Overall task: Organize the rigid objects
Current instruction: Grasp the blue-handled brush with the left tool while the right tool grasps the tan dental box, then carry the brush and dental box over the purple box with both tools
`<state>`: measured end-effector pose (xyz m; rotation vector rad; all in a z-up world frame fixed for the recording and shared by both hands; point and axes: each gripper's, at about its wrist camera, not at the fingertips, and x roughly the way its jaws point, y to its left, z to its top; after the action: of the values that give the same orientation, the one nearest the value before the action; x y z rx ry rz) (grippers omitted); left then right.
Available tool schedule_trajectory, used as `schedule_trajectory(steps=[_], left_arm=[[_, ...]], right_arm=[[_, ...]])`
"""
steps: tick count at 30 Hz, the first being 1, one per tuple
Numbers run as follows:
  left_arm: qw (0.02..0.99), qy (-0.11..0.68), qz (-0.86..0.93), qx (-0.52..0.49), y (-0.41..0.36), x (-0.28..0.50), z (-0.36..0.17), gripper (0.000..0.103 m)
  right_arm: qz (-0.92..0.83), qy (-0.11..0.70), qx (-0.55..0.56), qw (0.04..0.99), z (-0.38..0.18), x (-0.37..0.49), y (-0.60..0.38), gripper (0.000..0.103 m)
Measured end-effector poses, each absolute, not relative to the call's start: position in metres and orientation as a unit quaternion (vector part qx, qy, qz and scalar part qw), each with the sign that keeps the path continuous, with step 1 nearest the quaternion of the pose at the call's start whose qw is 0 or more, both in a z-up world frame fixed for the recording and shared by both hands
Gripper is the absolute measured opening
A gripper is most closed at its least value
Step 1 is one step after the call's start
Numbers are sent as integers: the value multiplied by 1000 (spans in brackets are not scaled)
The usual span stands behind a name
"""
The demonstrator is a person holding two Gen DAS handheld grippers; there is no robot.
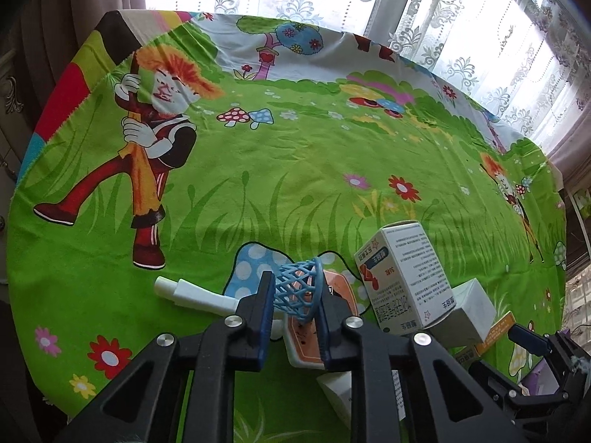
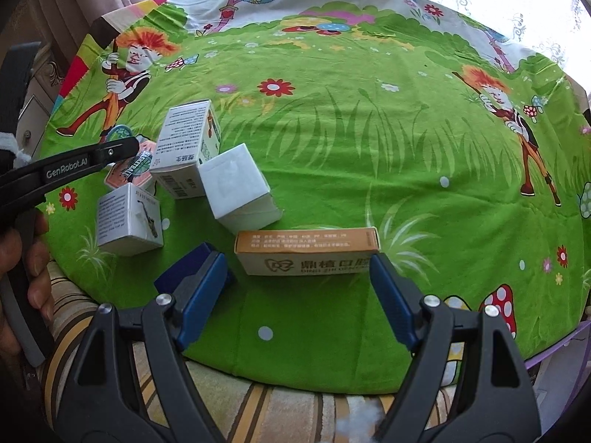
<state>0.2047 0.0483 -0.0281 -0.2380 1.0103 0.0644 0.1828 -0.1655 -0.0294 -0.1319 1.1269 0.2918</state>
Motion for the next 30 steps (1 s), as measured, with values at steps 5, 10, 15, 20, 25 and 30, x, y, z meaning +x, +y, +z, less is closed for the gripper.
schedule_trajectory(steps=[5,10,15,20,25,30], left_arm=[[876,467,38,-118,51,199,-21,20],[883,452,44,-120,54,194,-14,20],[886,447,38,-119,50,193,-12,20],[889,441,35,-120,49,191,-9,20],[891,437,30,-119,45,189,-7,20],[893,434,22,-114,39,188,-5,20]], right_arm=[[134,531,-58,835,-29,183,-168,82],[135,536,-65,831,-32,187,-165,82],[138,537,-73,829,-34,192,-162,82],[141,543,-65,825,-39,200,-165,84],[146,546,-75,821,-44,204,-163,85],[150,558,-76,812,-52,209,-162,86]])
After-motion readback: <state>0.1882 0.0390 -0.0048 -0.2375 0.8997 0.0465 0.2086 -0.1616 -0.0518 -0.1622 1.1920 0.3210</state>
